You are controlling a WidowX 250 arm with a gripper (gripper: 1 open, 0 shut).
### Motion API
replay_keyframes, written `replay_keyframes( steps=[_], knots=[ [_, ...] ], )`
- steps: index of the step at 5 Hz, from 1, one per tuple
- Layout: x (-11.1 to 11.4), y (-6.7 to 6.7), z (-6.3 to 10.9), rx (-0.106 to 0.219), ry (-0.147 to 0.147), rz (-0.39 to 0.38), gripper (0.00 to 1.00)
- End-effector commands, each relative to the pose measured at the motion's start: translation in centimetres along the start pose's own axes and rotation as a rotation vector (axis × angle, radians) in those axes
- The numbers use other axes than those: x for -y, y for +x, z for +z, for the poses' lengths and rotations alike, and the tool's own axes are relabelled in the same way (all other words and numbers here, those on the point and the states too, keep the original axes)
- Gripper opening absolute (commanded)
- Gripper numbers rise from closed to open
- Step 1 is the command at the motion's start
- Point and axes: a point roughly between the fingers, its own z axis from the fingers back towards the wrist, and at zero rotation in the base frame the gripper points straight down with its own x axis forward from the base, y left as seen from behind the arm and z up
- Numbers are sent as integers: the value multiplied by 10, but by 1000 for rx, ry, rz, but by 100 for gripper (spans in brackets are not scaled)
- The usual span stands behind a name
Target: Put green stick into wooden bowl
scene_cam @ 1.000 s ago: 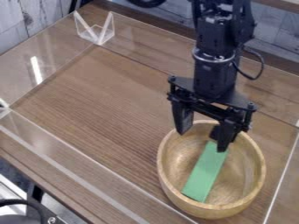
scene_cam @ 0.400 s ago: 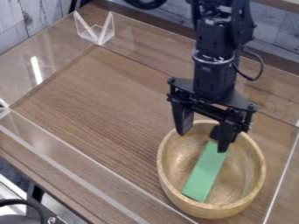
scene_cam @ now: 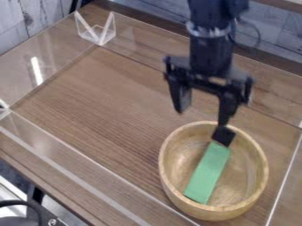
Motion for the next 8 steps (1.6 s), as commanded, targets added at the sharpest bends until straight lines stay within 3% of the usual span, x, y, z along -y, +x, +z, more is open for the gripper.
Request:
replay_keyframes(
  steps=[1,2,4,5,6,8],
  knots=[
    [-15,21,37,113,-11,32,100],
    [-39,39,50,152,-3,63,100],
    [-22,29,22,128,-2,-11,100],
    [-33,37,27,157,-1,-2,100],
    [-30,44,28,179,-5,-5,100],
    [-33,54,26,207,-2,-6,100]
  ],
)
